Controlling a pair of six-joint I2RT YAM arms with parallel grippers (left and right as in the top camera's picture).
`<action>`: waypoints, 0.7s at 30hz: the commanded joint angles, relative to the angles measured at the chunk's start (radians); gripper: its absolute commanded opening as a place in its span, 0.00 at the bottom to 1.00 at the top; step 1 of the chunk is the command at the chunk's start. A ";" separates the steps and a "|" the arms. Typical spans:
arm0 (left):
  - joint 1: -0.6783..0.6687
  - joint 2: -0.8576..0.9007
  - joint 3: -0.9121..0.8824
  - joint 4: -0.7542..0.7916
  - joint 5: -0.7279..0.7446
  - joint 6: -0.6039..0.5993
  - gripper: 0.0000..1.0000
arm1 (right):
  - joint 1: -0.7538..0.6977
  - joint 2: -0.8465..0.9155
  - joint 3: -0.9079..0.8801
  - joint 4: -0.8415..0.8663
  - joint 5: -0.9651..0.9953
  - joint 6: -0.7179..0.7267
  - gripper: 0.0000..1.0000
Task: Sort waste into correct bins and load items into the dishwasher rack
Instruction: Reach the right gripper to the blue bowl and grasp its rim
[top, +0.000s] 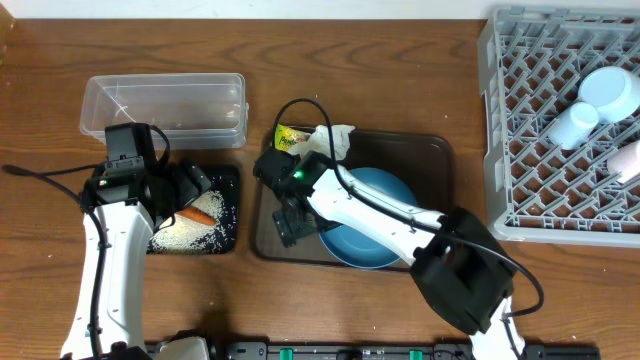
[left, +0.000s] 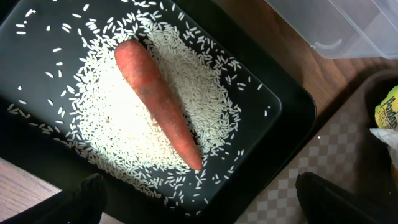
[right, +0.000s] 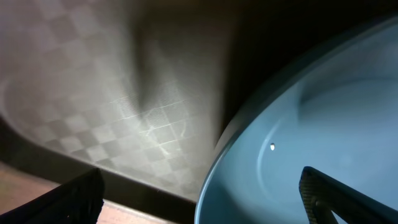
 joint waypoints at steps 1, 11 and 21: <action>0.003 0.006 0.002 -0.002 0.002 0.002 1.00 | -0.001 0.035 -0.008 0.003 0.015 0.035 0.99; 0.003 0.006 0.002 -0.002 0.002 0.002 1.00 | -0.011 0.038 -0.008 0.018 0.048 0.042 0.63; 0.003 0.006 0.002 -0.002 0.002 0.002 1.00 | -0.031 0.037 -0.005 -0.010 0.070 0.042 0.32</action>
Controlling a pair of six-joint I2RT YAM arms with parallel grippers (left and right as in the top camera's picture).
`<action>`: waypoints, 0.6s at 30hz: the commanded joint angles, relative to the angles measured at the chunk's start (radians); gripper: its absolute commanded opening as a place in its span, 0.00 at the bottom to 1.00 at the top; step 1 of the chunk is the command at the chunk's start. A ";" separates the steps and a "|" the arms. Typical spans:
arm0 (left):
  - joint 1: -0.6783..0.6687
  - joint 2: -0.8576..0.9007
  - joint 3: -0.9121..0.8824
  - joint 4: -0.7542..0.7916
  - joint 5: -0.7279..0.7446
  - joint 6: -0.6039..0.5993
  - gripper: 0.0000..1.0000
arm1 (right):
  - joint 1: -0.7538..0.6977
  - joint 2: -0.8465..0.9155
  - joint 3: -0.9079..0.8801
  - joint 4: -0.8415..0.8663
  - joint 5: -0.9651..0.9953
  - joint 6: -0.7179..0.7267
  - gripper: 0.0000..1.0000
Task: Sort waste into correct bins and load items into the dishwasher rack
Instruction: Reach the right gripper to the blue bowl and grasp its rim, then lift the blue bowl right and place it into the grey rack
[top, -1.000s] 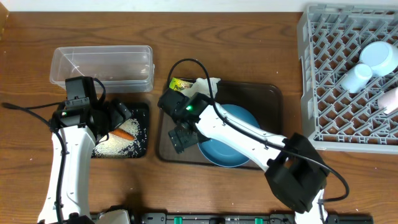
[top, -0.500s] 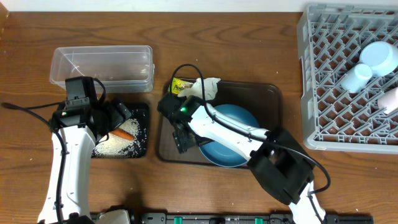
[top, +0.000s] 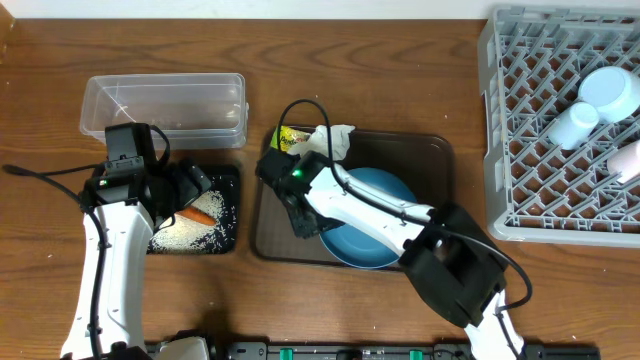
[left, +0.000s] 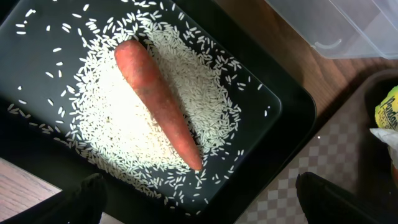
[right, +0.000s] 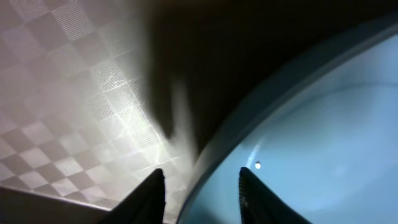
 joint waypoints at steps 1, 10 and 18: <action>0.003 0.006 0.002 -0.002 0.002 0.002 1.00 | -0.018 0.001 0.000 -0.022 0.016 0.001 0.27; 0.003 0.006 0.003 -0.002 0.002 0.002 1.00 | -0.065 -0.001 0.010 -0.045 -0.046 -0.029 0.01; 0.003 0.006 0.003 -0.002 0.002 0.002 1.00 | -0.118 -0.102 0.064 -0.091 -0.047 -0.109 0.01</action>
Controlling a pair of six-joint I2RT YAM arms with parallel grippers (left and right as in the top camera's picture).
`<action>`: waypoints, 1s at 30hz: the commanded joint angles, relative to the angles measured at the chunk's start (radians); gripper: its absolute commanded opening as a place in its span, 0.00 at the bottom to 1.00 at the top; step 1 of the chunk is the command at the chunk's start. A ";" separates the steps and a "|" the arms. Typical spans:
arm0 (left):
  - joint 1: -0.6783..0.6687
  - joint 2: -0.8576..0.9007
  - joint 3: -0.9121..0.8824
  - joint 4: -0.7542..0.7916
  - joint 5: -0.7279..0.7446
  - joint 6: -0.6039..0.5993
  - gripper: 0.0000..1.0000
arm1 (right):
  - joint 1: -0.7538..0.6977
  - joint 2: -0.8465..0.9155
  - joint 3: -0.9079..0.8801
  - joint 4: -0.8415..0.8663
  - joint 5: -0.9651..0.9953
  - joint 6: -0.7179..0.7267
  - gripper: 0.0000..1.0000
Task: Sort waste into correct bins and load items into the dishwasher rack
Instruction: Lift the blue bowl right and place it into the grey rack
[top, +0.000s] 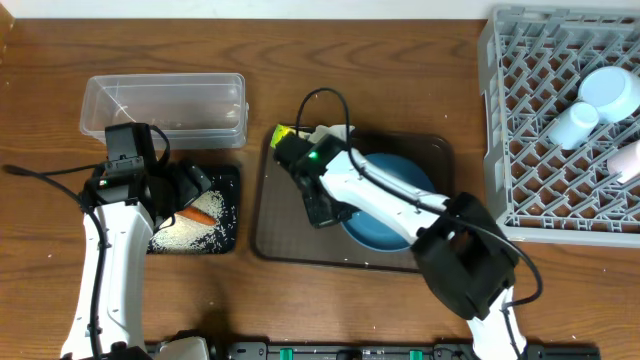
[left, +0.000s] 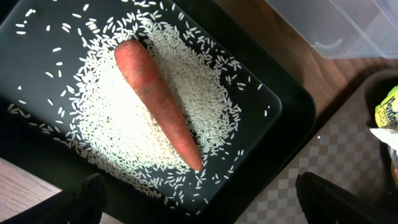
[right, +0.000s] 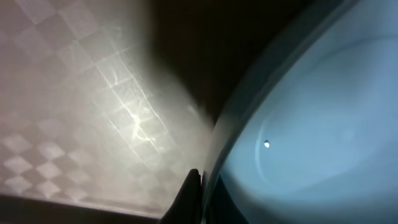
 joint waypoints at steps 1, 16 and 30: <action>0.003 0.006 0.002 -0.002 0.002 0.002 1.00 | -0.045 -0.104 0.062 -0.022 -0.028 -0.077 0.01; 0.003 0.006 0.002 -0.002 0.002 0.002 1.00 | -0.613 -0.474 0.127 0.120 -0.497 -0.423 0.01; 0.003 0.006 0.002 -0.002 0.002 0.002 1.00 | -1.138 -0.368 0.117 0.558 -1.222 -0.544 0.01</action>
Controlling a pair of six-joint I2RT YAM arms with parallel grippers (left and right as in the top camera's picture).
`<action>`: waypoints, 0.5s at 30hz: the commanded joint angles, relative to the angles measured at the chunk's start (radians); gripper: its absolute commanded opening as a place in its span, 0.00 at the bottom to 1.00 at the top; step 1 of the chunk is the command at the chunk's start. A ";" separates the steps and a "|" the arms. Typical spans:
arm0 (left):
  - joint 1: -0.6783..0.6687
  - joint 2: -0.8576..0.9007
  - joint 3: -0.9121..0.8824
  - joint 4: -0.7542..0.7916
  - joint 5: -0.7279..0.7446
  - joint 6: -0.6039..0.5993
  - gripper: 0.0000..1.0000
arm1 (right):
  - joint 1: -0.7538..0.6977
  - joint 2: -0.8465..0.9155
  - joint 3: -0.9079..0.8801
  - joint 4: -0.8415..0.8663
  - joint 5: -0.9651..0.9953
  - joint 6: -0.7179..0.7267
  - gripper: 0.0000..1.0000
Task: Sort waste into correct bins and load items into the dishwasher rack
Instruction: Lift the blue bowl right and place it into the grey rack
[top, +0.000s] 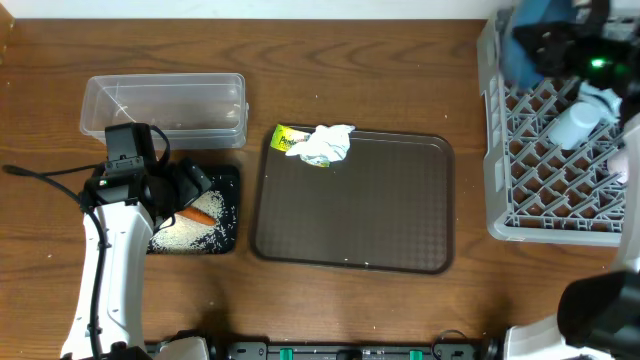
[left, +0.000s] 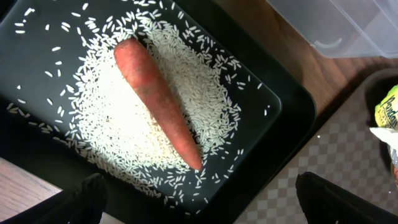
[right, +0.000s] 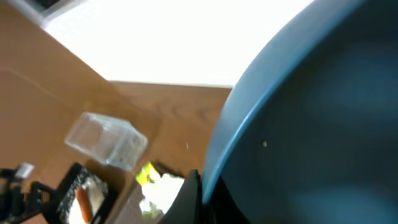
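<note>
A blue bowl (top: 522, 42) hangs tilted over the far left corner of the grey dishwasher rack (top: 520, 215), and my right gripper (top: 550, 42) is shut on its rim. In the right wrist view the blue bowl (right: 311, 124) fills the right side, with one dark finger (right: 191, 196) pressed against its edge. My left gripper (left: 199, 205) stands open above a black tray (left: 292, 118) of rice, where a carrot (left: 158, 102) lies. A yellow wrapper (top: 291, 140) and a crumpled white tissue (top: 327, 142) lie at the far left corner of the brown tray (top: 360, 215).
A clear plastic container (top: 165, 108) stands behind the black tray (top: 228, 180). White cups (top: 608, 90) sit in the rack's far right part. Bare wooden table (top: 330, 60) lies behind the trays and in front of them.
My right gripper, then shut on the blue bowl's rim on the brown tray, now holds the bowl up over the rack's far left corner. The left arm has not moved.
My right gripper was open at the blue bowl's left rim on the brown tray. Then its jaws were narrowed round the rim, then shut on it with the bowl shifted right. Now the bowl is off the tray, over the rack. My left gripper stayed open above the carrot.
</note>
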 joint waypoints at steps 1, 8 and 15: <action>0.003 0.006 0.003 -0.001 -0.001 0.002 1.00 | -0.052 0.046 0.005 0.085 -0.252 -0.029 0.01; 0.003 0.006 0.002 -0.001 -0.001 0.002 1.00 | -0.160 0.158 0.005 0.319 -0.239 0.061 0.01; 0.003 0.006 0.002 -0.001 -0.001 0.002 0.99 | -0.305 0.222 0.005 0.636 -0.235 0.306 0.01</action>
